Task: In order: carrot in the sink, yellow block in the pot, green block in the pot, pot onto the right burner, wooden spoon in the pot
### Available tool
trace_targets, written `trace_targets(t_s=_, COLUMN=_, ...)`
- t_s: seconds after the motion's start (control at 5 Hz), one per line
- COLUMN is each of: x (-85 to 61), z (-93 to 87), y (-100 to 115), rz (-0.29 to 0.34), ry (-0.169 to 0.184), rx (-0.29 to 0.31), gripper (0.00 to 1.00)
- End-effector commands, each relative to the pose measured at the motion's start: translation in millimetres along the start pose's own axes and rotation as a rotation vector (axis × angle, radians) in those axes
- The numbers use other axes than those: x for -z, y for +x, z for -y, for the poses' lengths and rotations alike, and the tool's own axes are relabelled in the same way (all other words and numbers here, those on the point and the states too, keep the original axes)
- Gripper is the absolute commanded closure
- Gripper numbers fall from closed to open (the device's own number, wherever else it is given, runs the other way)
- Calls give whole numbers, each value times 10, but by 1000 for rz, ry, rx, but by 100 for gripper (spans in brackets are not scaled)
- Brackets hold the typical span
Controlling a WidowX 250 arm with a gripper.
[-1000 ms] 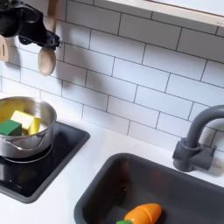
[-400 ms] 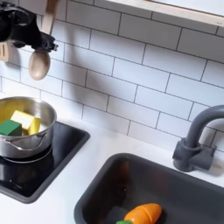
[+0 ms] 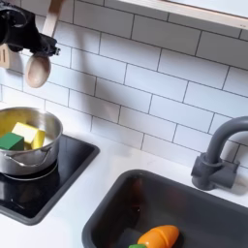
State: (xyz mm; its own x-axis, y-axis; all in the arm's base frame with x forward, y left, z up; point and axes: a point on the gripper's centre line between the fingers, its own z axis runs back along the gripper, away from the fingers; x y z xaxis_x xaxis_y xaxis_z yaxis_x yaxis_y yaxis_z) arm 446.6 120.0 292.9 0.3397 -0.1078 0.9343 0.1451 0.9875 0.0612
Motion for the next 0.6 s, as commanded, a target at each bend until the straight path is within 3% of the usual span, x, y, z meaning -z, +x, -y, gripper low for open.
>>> trace_targets(t_s=0.0, x=60, z=-12, y=82, rz=8, ry=-11, rx=1, gripper=100)
trace_targets(t_s=0.4, x=152, z=-68, y=129, rz=11, ry=-32, rx=11, gripper=100)
